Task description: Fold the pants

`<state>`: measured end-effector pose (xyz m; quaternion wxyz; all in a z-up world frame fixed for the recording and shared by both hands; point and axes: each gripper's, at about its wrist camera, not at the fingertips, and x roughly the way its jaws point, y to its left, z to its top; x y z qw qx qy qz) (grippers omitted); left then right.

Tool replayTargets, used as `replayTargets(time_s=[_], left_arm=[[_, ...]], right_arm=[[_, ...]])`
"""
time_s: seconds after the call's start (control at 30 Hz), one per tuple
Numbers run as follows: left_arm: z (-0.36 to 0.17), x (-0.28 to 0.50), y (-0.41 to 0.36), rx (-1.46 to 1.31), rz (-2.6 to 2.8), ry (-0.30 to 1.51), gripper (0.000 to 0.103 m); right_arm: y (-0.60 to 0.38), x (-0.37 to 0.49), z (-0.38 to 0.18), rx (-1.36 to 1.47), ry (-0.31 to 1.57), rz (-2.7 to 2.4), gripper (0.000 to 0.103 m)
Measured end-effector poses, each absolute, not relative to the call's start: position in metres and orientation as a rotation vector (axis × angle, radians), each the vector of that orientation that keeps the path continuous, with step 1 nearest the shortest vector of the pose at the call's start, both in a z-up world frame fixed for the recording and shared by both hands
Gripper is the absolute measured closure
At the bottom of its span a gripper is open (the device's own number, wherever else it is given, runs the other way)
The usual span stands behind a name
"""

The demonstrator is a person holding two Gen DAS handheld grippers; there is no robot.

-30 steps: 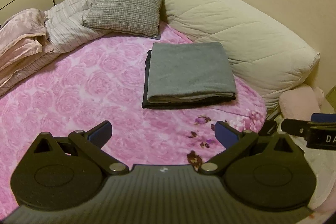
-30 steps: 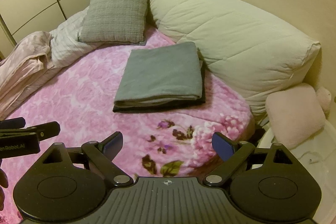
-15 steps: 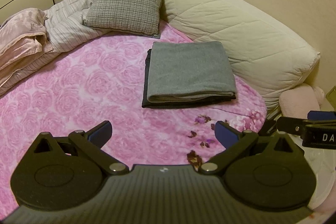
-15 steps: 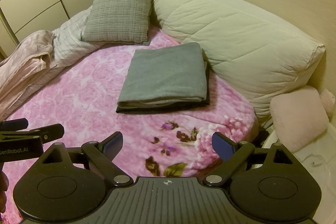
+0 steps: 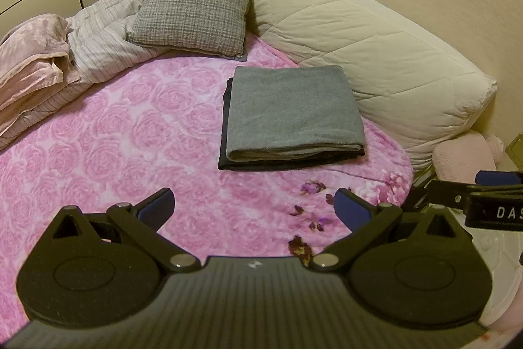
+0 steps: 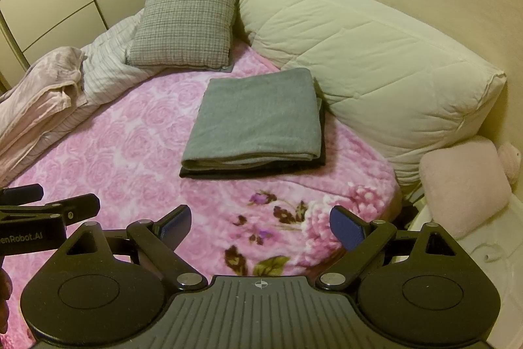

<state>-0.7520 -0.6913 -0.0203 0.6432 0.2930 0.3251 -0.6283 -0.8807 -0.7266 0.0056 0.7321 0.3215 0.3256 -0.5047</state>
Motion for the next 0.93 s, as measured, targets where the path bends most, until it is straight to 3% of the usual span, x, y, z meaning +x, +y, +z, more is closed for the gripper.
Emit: replayTargets(time_s=[0.93], left_arm=[[-0.0214,-0.7617,-0.6903,0.662,-1.448,0.740,0.001]], right_arm=[[-0.7276,-0.8825,0.0042,0.705,0.714,-1.108,0.014]])
